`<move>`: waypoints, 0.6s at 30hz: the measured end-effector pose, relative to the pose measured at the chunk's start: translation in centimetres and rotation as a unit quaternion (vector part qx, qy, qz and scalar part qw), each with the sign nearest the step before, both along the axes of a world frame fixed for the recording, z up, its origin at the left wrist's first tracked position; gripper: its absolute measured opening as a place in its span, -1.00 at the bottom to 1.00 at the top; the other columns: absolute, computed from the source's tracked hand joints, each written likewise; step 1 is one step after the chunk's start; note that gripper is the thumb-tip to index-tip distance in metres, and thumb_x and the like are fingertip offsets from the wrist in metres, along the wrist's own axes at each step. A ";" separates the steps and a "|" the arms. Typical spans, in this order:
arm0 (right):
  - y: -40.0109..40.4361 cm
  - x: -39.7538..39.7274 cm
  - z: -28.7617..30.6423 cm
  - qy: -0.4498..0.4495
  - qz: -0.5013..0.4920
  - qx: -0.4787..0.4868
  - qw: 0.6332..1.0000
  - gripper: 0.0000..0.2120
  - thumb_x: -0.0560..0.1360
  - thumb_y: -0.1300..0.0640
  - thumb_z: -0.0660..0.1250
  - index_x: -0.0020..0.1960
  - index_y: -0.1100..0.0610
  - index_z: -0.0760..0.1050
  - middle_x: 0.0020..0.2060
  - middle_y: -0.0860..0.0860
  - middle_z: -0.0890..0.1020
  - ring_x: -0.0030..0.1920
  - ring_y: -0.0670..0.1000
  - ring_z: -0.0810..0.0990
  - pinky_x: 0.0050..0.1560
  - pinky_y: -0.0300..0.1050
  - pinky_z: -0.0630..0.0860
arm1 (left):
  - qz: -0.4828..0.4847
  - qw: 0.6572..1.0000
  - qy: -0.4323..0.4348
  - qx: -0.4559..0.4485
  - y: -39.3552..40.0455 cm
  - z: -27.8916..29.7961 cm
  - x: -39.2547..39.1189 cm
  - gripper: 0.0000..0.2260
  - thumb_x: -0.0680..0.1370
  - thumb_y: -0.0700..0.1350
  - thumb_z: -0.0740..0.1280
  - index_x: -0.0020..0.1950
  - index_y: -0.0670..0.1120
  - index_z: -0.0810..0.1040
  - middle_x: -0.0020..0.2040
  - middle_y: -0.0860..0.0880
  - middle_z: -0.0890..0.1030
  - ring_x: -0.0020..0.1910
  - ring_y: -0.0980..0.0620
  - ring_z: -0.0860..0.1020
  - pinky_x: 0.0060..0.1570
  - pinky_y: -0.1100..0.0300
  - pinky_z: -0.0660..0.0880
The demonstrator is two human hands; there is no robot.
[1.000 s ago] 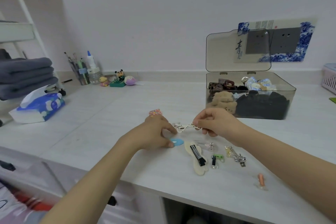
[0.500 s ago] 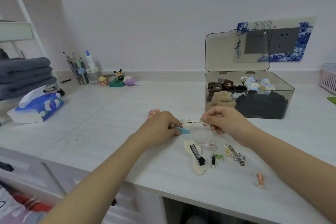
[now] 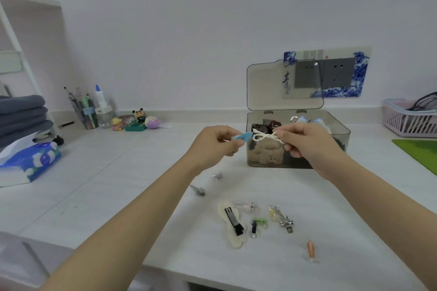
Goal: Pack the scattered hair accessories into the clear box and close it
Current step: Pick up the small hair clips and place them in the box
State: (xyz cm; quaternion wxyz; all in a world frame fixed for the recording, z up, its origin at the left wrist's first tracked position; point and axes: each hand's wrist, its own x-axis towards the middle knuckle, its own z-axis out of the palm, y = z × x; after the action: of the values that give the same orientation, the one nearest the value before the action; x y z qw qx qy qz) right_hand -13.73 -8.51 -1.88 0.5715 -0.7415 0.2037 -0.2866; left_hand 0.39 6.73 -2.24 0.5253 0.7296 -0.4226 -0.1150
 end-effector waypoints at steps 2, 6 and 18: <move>-1.2 -0.8 1.1 -0.002 -0.031 -0.025 0.999 -0.91 0.52 0.21 0.30 -0.06 0.13 0.59 -0.41 0.02 0.51 -0.42 -0.09 0.41 -0.44 -0.31 0.33 | -0.014 1.000 0.005 -0.016 -1.6 1.2 -0.3 -0.92 0.50 -0.24 0.39 -0.05 -0.09 0.63 -0.21 -0.06 0.63 -0.22 0.06 0.58 -0.20 0.35 0.57; -4.7 -1.9 2.8 -0.004 -0.094 -0.071 0.993 -0.91 0.51 0.18 0.32 -0.04 0.11 0.60 -0.37 0.02 0.58 -0.43 -0.08 0.45 -0.37 -0.25 0.39 | -0.036 0.999 0.002 -0.028 -5.7 3.6 -0.8 -0.89 0.51 -0.21 0.39 0.02 -0.10 0.61 -0.17 -0.07 0.64 -0.21 0.06 0.59 -0.06 0.21 0.58; -12.4 0.1 2.2 0.115 -0.154 -0.203 0.960 -0.89 0.48 0.10 0.36 -0.05 0.11 0.62 -0.20 0.00 0.62 -0.22 -0.03 0.54 -0.32 -0.29 0.35 | 0.000 0.979 -0.142 0.145 -15.8 2.8 1.3 -0.90 0.45 -0.16 0.44 -0.08 -0.13 0.70 -0.33 0.02 0.59 -0.39 0.14 0.44 -0.39 0.31 0.34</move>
State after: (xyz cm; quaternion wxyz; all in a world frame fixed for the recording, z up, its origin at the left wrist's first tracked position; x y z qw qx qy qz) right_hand -13.64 -20.90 0.31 0.3303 -0.8298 0.3172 -0.3189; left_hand 1.72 -9.07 0.53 0.3488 0.8066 -0.4720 -0.0702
